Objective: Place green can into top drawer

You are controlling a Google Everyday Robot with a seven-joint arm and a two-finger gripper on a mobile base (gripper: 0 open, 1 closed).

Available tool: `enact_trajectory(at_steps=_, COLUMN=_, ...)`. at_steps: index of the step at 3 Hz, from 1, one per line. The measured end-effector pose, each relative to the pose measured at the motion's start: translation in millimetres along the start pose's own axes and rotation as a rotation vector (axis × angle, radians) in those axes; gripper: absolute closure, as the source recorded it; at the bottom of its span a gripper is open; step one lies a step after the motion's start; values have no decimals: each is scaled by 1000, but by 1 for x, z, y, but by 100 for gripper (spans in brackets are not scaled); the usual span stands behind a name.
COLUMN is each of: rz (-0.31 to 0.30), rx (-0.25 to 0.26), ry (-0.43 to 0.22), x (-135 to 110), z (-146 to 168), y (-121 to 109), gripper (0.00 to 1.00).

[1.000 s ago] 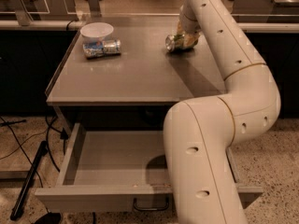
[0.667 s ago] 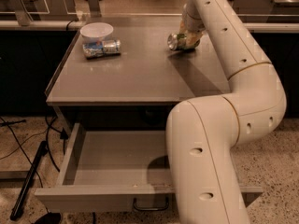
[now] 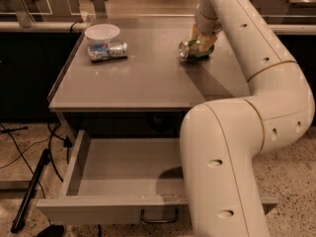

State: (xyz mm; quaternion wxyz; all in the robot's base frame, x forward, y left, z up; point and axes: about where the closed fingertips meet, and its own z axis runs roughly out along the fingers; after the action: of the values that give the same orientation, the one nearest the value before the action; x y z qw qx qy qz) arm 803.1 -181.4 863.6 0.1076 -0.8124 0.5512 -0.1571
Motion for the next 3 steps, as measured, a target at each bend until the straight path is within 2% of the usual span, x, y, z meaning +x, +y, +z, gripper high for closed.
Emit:
enact_trajectory(at_steps=1, rz=-29, rx=-32, ry=-35, x=-8, z=-9, y=14, gripper=100)
enact_trajectory(at_steps=3, rz=-103, rx=-56, ry=-187, x=-42, z=-32, y=42, gripper=100)
